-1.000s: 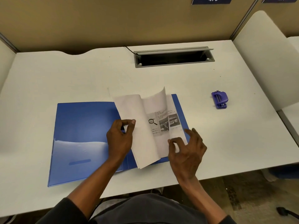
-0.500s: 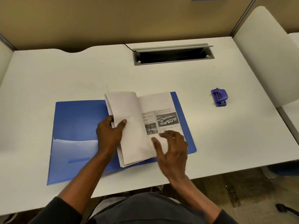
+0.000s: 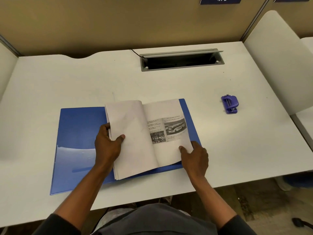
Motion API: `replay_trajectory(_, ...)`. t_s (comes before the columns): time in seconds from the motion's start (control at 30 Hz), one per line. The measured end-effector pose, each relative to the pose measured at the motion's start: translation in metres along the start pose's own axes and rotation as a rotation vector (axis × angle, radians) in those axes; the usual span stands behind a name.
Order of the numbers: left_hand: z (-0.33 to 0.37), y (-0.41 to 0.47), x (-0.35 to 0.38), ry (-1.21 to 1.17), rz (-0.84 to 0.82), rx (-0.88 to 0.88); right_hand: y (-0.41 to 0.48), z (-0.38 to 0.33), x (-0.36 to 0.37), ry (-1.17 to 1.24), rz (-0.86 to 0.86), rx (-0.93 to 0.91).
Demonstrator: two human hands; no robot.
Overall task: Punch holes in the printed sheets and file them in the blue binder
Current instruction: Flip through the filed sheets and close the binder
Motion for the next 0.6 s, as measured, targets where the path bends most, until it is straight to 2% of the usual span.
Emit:
replay_trajectory(0.1,0.01,-0.011,0.002,-0.026,-0.015,0.099,-0.026,-0.03,-0.019,-0.082,0.321,-0.334)
replay_trajectory(0.17,0.012,-0.012,0.002,0.012,-0.036,0.195,-0.049,-0.053,-0.027,-0.125,0.437,-0.568)
replay_trajectory(0.23,0.012,-0.012,0.002,0.045,-0.03,0.229,-0.07,-0.071,-0.026,-0.164,0.445,-0.746)
replay_trajectory(0.43,0.01,-0.017,0.011,-0.248,0.02,-0.021,-0.119,-0.102,0.002,-0.319,0.364,-1.086)
replay_trajectory(0.5,0.01,-0.017,0.011,-0.204,0.028,-0.003,-0.126,-0.105,0.011,-0.328,0.316,-1.124)
replay_trajectory(0.6,0.008,-0.015,0.01,-0.12,0.046,-0.002,-0.125,-0.1,0.013,-0.226,0.221,-1.049)
Point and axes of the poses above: each hand's wrist, its own y-axis towards the middle knuckle, its own x-axis out of the palm, z = x × y, the point moved 4 cm from there along y, towards the middle knuckle, and after that the axes turned 13 degrees about -y, right-handed, at the moved point
